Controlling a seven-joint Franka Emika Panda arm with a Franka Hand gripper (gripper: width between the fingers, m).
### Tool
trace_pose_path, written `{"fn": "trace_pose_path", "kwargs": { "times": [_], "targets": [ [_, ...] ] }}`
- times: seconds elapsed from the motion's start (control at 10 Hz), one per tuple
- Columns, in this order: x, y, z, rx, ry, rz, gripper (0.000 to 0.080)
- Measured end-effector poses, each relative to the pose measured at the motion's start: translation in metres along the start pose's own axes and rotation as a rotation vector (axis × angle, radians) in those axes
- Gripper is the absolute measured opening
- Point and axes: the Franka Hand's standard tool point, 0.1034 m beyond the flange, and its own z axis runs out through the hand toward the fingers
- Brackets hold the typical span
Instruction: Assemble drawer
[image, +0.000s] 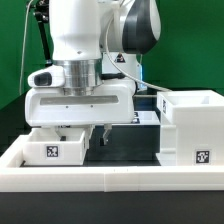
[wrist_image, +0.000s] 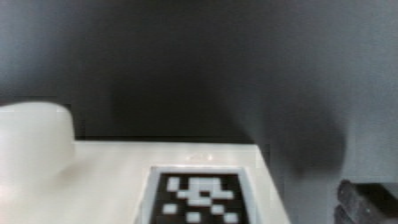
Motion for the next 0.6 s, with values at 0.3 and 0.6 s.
{"fn": "trace_pose_path", "kwargs": {
  "times": [0.3, 0.6],
  "targets": [
    [0.0002, -0.0018, 0.0002, 0.001, 0.000, -0.003, 0.0623],
    [0.0002, -0.0017, 0.0002, 0.001, 0.000, -0.003, 0.0275]
  ]
}}
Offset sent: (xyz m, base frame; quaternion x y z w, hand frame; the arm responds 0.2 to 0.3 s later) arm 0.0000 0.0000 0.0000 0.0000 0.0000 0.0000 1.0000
